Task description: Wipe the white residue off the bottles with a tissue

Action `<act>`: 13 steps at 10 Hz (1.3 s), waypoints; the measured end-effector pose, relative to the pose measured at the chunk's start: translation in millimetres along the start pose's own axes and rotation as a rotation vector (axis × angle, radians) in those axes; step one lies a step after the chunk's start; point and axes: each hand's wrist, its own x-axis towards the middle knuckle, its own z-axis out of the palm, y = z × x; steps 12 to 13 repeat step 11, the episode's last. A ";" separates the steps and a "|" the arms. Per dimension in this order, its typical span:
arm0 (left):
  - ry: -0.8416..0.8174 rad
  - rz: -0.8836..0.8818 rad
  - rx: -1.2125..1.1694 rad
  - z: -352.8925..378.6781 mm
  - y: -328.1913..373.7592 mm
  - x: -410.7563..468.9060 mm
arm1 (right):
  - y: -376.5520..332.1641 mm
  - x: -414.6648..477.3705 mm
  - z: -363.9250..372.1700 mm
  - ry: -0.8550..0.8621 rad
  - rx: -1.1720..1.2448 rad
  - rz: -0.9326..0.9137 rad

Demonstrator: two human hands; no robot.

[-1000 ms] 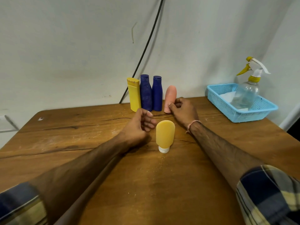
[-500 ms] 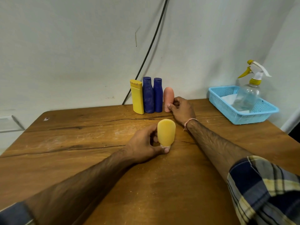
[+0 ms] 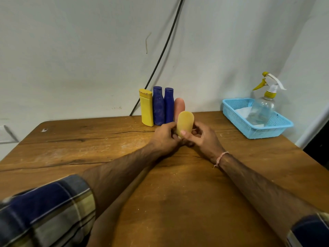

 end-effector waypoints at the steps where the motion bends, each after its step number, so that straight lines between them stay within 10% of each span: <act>1: 0.033 -0.024 -0.006 -0.2 -1.5 1.5 | 5.9 15.9 -4.5 0.167 -0.124 0.048; 5: 0.431 -0.173 -0.216 -55.1 -57.3 -14.9 | 19.5 80.1 10.0 0.343 -0.226 0.043; 13: 0.280 -0.137 0.154 -69.2 -22.4 -78.1 | -24.6 -11.5 24.0 0.301 -0.382 0.034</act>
